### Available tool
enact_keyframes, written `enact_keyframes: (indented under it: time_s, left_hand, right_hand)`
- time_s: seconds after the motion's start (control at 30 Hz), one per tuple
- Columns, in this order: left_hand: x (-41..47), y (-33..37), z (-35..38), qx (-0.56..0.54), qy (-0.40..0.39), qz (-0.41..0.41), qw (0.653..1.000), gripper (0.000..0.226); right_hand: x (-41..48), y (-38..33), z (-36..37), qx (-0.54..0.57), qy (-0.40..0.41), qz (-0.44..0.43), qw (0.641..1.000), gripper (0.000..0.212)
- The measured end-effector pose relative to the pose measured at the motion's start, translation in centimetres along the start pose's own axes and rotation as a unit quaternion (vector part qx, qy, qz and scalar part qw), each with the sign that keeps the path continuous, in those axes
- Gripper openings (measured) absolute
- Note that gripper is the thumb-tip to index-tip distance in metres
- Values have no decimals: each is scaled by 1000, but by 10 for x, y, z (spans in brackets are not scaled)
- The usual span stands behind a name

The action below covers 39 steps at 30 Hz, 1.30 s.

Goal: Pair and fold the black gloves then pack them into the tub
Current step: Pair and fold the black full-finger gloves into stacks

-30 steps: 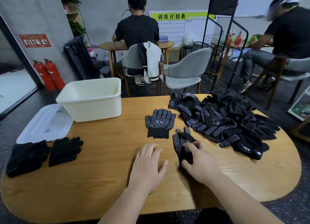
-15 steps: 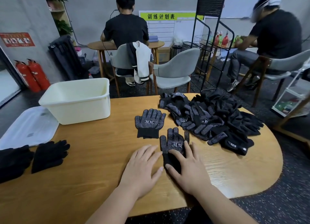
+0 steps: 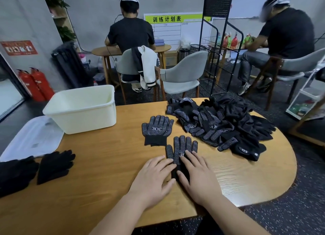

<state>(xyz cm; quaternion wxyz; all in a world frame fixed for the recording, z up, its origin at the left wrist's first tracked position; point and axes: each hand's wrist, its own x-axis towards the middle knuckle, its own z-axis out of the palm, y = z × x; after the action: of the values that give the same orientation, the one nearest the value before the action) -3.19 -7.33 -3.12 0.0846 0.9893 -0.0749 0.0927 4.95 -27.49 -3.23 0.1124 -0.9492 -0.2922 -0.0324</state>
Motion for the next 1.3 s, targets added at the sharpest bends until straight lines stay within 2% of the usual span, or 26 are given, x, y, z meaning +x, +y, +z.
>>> enact_keyframes:
  time_s: [0.23,0.4,0.5,0.67,0.77,0.8,0.9,1.03,1.17,1.3]
  left_hand:
    - [0,-4,5,-11,-1,-16,1000,57]
    - [0,-3,6,-16,20,-23,999,52]
    - [3,11,6,-48,33,-64,996,50]
    - [0,25,8,-31,46,-78,995,47]
    - [-2,23,6,-36,47,-84,995,50]
    - [-2,23,5,-37,48,-86,994,51]
    - [-3,25,2,-35,37,-95,994,54]
    - [-2,25,-1,-36,36,-110,993,56]
    - [-1,26,-2,-40,32,-116,992,57]
    - [-2,27,-5,-41,37,-119,991,56]
  right_hand:
    - [3,0,3,-11,-8,8,1000,76]
    - [2,3,5,16,42,46,998,64]
    - [4,6,5,28,66,80,994,63]
    - [8,12,8,39,93,92,991,54]
    - [18,27,1,-5,147,119,982,48]
    - [23,34,-2,-29,146,139,979,49]
    - [31,55,-7,-72,73,195,975,60]
    - [36,72,-13,-84,164,128,975,41]
    - [54,76,-44,11,221,54,974,23]
    - [71,69,-93,185,199,92,958,16]
